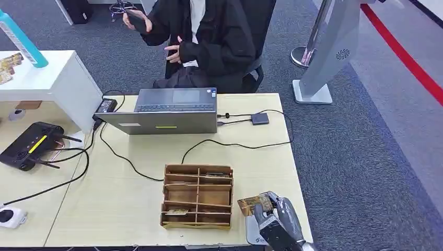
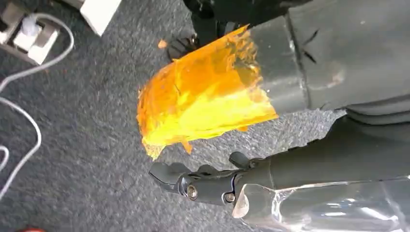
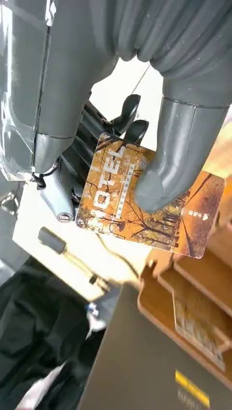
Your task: Pass the card to the sensor for recognition and then transmit it.
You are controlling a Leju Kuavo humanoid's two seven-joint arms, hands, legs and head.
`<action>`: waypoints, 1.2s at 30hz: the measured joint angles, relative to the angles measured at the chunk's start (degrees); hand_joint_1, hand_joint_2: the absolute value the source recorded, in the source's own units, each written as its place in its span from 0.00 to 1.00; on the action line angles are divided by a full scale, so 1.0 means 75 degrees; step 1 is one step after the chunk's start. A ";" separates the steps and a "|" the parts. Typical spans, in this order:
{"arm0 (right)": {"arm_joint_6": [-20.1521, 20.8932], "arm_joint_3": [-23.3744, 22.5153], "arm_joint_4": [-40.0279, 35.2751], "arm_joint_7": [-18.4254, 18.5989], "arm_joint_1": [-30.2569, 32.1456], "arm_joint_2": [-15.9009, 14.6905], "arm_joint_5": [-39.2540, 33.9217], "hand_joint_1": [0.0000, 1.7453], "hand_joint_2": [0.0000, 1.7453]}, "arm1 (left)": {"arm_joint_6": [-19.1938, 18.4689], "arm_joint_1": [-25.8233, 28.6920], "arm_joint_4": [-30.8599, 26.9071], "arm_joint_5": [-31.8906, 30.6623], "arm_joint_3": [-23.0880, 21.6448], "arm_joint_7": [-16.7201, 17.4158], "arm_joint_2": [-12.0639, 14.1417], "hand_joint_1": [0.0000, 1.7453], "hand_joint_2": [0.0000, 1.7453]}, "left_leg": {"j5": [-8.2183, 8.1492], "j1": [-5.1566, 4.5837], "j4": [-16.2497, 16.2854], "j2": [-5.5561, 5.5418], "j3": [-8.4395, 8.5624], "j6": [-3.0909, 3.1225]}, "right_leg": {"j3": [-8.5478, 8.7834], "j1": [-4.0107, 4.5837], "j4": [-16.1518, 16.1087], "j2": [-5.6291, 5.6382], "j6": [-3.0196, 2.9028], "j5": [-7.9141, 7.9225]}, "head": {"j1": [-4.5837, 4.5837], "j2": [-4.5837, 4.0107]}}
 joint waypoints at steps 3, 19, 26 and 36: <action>0.0000 0.0000 0.0103 0.0064 0.0016 -0.0050 -0.0006 1.00 1.00 | 0.0035 -0.0002 0.0041 0.0000 0.0070 -0.0012 -0.0017 0.00 0.00 | 0.0000 0.0000 0.0000 0.0001 0.0000 0.0000 | 0.0000 0.0000 0.0000 0.0000 0.0000 0.0000 | -0.0003 0.0000; 0.0067 0.0417 0.1120 0.1426 -0.0191 -0.0365 0.0271 1.00 1.00 | 0.0030 0.0000 0.0070 0.0000 0.0201 0.0160 -0.0020 0.00 0.00 | 0.0000 0.0000 0.0000 0.0003 0.0003 0.0000 | 0.0001 0.0000 -0.0001 0.0006 0.0000 0.0000 | 0.0000 0.0000; 0.0081 0.0837 0.1501 0.1976 -0.0579 -0.0566 0.0531 1.00 1.00 | 0.0030 -0.0001 0.0070 0.0000 0.0201 0.0236 -0.0020 0.00 0.00 | -0.0004 0.0001 -0.0001 0.0007 0.0030 -0.0004 | 0.0020 0.0001 -0.0004 0.0013 0.0000 0.0001 | -0.0003 0.0000; -0.0187 0.1128 0.1694 0.2361 -0.0796 -0.0612 0.0921 1.00 1.00 | 0.0035 -0.0001 0.0070 0.0000 0.0204 0.0242 -0.0020 0.00 0.00 | -0.0007 0.0000 -0.0002 0.0007 0.0060 0.0000 | 0.0044 0.0001 -0.0009 0.0013 0.0003 0.0001 | 0.0000 0.0000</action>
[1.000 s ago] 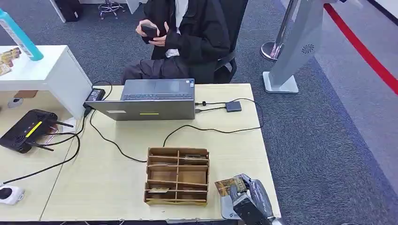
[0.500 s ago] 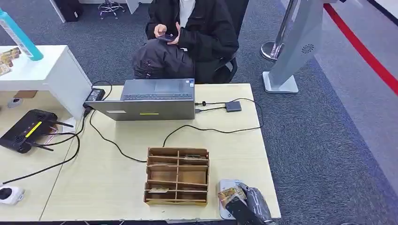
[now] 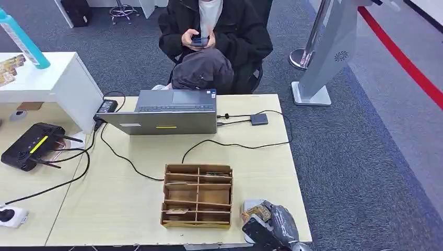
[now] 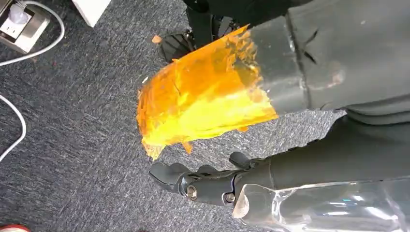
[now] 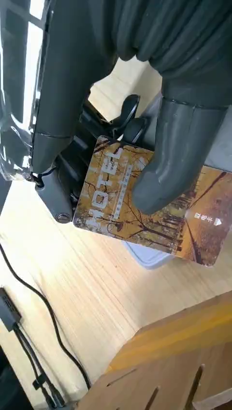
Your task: Pass the card to the sensor for recognition and then transmit it.
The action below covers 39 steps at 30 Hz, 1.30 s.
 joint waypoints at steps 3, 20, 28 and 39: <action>0.0000 0.0020 0.0009 0.0026 -0.0017 -0.0006 0.0044 1.00 1.00 | 0.0000 0.0000 0.0000 0.0000 0.0000 0.0000 0.0000 0.00 0.00 | 0.0001 0.0000 0.0000 0.0000 0.0003 0.0001 | 0.0005 0.0000 0.0000 0.0000 0.0000 0.0001 | 0.0000 0.0000; -0.0064 0.0105 0.0049 0.0189 -0.0070 -0.0023 0.0323 1.00 1.00 | 0.0023 0.0001 0.0000 0.0000 0.0003 0.0012 0.0000 0.00 0.00 | 0.0001 0.0000 0.0000 0.0000 0.0011 0.0001 | 0.0022 0.0000 -0.0001 0.0001 0.0000 0.0001 | 0.0000 0.0000; -0.0490 0.0140 0.0061 0.0682 -0.0075 -0.0026 0.1522 1.00 1.00 | 0.0111 0.0000 0.0000 0.0000 0.0009 0.0044 0.0000 0.00 0.00 | 0.0002 0.0000 0.0001 -0.0001 0.0010 0.0002 | 0.0026 -0.0001 -0.0001 -0.0002 0.0001 0.0002 | -0.0003 0.0000; -0.0936 -0.0175 0.0373 0.0102 -0.0469 0.0227 0.3218 1.00 1.00 | 0.0787 0.0030 -0.0530 -0.0087 0.0734 0.0968 0.0219 0.00 0.00 | 0.0010 -0.0002 0.0001 0.0000 -0.0001 0.0006 | 0.0010 -0.0001 -0.0001 0.0002 0.0003 0.0010 | 0.0003 0.0000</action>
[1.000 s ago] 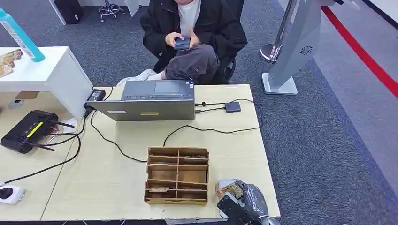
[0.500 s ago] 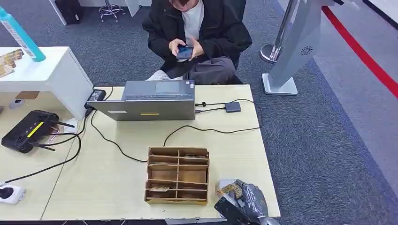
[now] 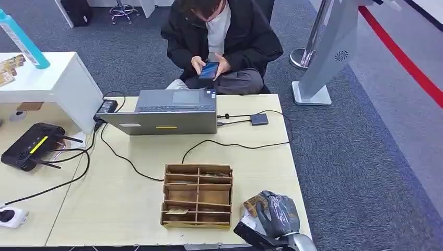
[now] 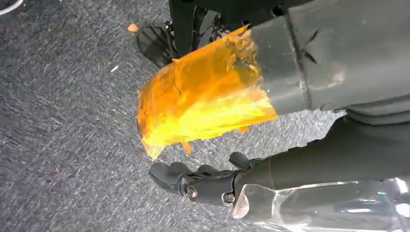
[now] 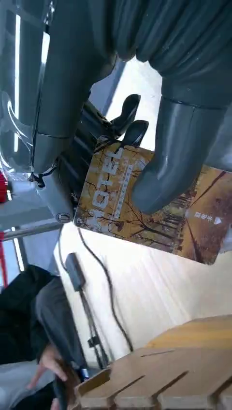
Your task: Pass the card to the sensor for recognition and then transmit it.
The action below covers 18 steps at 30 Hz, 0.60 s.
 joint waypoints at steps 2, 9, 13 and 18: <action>-0.0052 -0.0093 -0.0064 -0.0003 -0.0004 0.0055 0.0172 1.00 1.00 | 0.0000 -0.0001 -0.0009 0.0012 0.0012 -0.0012 0.0000 0.00 0.00 | 0.0000 0.0000 0.0000 0.0000 -0.0004 0.0000 | -0.0004 0.0000 0.0000 -0.0001 0.0000 -0.0001 | -0.0003 0.0000; -0.0314 -0.0334 -0.0233 0.0013 0.0051 0.0227 0.0828 1.00 1.00 | -0.0449 0.0012 -0.0102 -0.0260 0.0044 -0.0452 -0.0003 0.00 0.00 | 0.0000 -0.0001 0.0001 0.0000 -0.0017 0.0001 | -0.0016 -0.0001 0.0000 -0.0001 0.0001 0.0000 | -0.0003 0.0000; -0.0274 -0.0717 -0.0913 0.0530 0.0344 0.0466 0.1932 1.00 1.00 | -0.1597 -0.0022 0.0079 -0.1670 -0.0269 -0.1983 -0.0160 0.00 0.00 | 0.0004 0.0000 -0.0002 -0.0020 -0.0047 0.0005 | -0.0020 -0.0001 0.0001 -0.0027 0.0002 -0.0002 | 0.0000 0.0000; -0.0458 -0.0962 -0.1460 0.0212 0.0321 0.0618 0.2276 1.00 1.00 | -0.1804 -0.0045 0.0201 -0.1787 -0.0510 -0.2162 -0.0175 0.00 0.00 | 0.0008 0.0000 -0.0002 -0.0028 -0.0050 0.0005 | -0.0027 -0.0001 0.0002 -0.0035 0.0002 -0.0002 | -0.0003 0.0000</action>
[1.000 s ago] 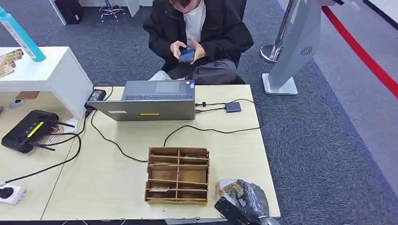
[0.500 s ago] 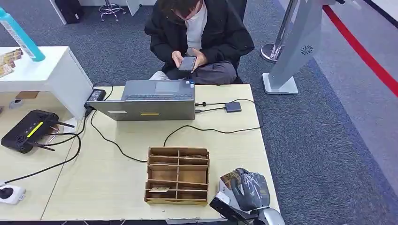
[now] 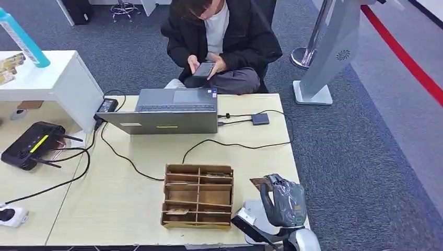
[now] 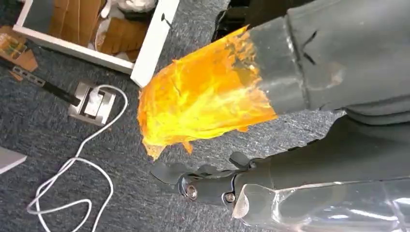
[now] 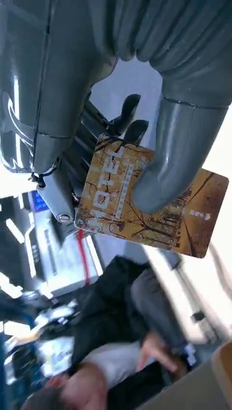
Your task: Pass the card to the sensor for recognition and then transmit it.
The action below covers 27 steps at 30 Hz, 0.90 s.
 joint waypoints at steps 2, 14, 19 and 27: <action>-0.0163 -0.0102 -0.0163 -0.0207 -0.0045 0.0041 0.0070 1.00 1.00 | -0.0038 0.0002 0.0044 -0.0020 -0.0082 -0.0003 0.0000 0.00 0.00 | 0.0000 0.0002 0.0000 0.0003 -0.0002 0.0000 | 0.0000 -0.0001 0.0000 0.0002 0.0000 0.0000 | 0.0000 0.0000; -0.0542 -0.0254 -0.0906 -0.0737 -0.0576 0.0210 0.0335 1.00 1.00 | -0.0090 0.0321 0.0178 -0.0163 -0.0434 -0.0079 -0.0044 0.00 0.00 | -0.0002 -0.0002 0.0001 0.0016 -0.0001 0.0001 | -0.0010 -0.0002 0.0000 0.0015 0.0001 0.0000 | 0.0000 0.0000; -0.0515 -0.0169 -0.0961 -0.0943 -0.0989 0.0224 0.0355 1.00 1.00 | -0.0067 0.0356 0.0184 -0.0245 -0.0574 -0.0079 -0.0047 0.00 0.00 | 0.0001 -0.0001 0.0001 0.0016 0.0001 -0.0002 | -0.0010 -0.0002 0.0000 0.0015 0.0000 0.0001 | 0.0000 0.0000; -0.0355 0.0196 -0.0961 -0.1014 -0.1638 0.0245 0.0241 1.00 1.00 | 0.0036 0.0364 0.0184 -0.0291 -0.0690 0.0036 -0.0050 0.00 0.00 | 0.0001 -0.0001 0.0001 0.0015 -0.0001 -0.0002 | -0.0010 -0.0002 0.0001 0.0015 -0.0001 0.0001 | 0.0000 0.0000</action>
